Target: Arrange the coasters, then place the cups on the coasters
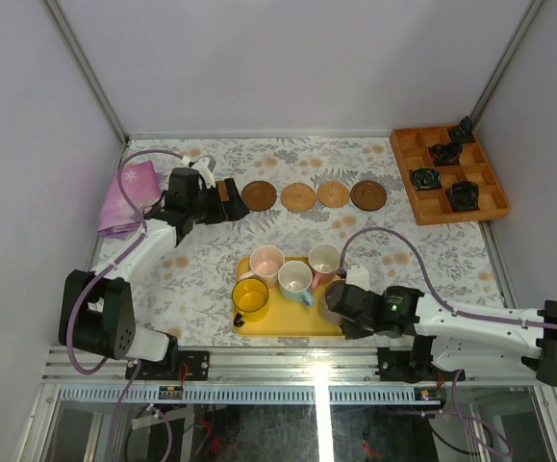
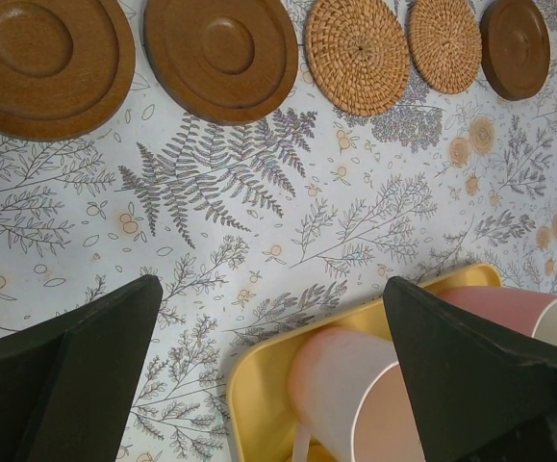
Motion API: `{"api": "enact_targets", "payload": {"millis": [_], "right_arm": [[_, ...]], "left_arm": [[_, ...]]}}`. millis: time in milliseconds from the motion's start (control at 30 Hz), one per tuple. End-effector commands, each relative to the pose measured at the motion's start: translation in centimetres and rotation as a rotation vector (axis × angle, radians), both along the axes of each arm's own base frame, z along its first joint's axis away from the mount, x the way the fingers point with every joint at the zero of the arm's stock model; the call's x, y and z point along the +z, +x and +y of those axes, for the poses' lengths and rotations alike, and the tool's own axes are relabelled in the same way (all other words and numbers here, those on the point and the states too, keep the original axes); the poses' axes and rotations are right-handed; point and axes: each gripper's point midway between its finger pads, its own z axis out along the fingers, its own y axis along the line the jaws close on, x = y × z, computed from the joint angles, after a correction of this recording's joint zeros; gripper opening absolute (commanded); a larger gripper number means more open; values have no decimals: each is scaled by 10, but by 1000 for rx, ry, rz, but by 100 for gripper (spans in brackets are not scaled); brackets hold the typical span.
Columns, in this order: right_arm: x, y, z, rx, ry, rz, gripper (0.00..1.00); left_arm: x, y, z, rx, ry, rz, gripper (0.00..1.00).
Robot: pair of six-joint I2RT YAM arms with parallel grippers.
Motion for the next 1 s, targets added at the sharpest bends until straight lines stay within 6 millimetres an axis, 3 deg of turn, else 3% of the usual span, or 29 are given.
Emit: {"api": "enact_targets", "payload": {"millis": [0,100,267,433,567,733,967], "right_arm": [[21,4,-28,-93,-32,-93,0],[38,13,-40,-155,-37,-153,0],[85,40,-45,-215,-76,-299,0],[149,77,-45,-278,-145,-509,0],[197,120,-56,-355,-247,-625,0],[219,181,-68,-392,-248,-644,0],[205,269,-100,-432,-258,-610,0]], "left_arm": [[0,3,-4,-35,3,-28,100],[-1,4,-5,-33,2,-25,100],[2,8,-5,-29,1,-35,100],[10,13,-2,-15,13,-64,100],[17,17,-1,-6,13,-88,100],[24,23,0,5,16,-113,100],[33,29,3,42,14,-138,100]]}}
